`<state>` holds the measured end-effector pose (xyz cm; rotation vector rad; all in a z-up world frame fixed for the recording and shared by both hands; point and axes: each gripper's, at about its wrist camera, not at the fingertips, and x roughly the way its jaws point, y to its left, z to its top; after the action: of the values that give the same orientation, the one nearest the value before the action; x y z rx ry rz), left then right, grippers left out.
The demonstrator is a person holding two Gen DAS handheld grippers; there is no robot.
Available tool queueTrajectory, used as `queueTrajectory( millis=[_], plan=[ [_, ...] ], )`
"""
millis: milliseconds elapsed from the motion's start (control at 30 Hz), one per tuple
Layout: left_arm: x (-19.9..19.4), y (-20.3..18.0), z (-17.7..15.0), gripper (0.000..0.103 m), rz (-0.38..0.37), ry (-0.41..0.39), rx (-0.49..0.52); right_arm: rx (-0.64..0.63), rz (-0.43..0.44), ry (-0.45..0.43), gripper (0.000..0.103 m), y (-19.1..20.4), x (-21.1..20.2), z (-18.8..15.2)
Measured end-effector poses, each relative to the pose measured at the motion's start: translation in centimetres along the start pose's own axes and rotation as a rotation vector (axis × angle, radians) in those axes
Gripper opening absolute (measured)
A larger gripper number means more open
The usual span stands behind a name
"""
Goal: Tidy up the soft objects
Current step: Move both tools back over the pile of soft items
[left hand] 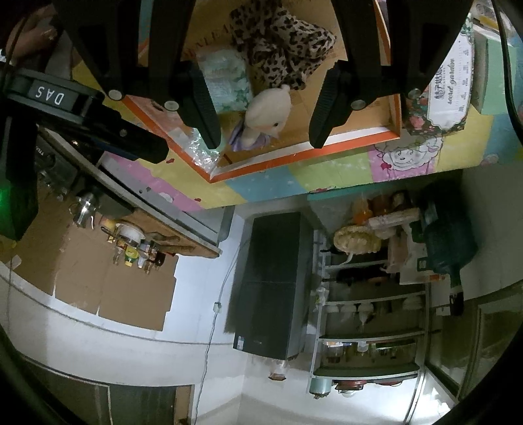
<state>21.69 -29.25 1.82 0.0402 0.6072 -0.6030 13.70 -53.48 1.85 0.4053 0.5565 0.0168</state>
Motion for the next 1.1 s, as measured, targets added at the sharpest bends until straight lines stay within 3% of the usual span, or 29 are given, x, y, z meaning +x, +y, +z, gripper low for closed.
queueTrajectory(
  millis=[200,433,1100],
  plan=[
    [-1.3,0.1,0.0,0.057,-0.006,-0.016,0.009,-0.009,-0.028,-0.018,0.075,0.8,-1.1,-0.5],
    [-3.6,0.7,-0.3,0.057,0.062,-0.055,0.037,-0.062,-0.106,-0.043,0.075,2.9,-2.0,-1.6],
    [-10.8,6.0,-2.7,0.057,0.201,-0.104,0.015,-0.144,-0.043,-0.041,0.075,11.1,-3.0,-5.2]
  ],
)
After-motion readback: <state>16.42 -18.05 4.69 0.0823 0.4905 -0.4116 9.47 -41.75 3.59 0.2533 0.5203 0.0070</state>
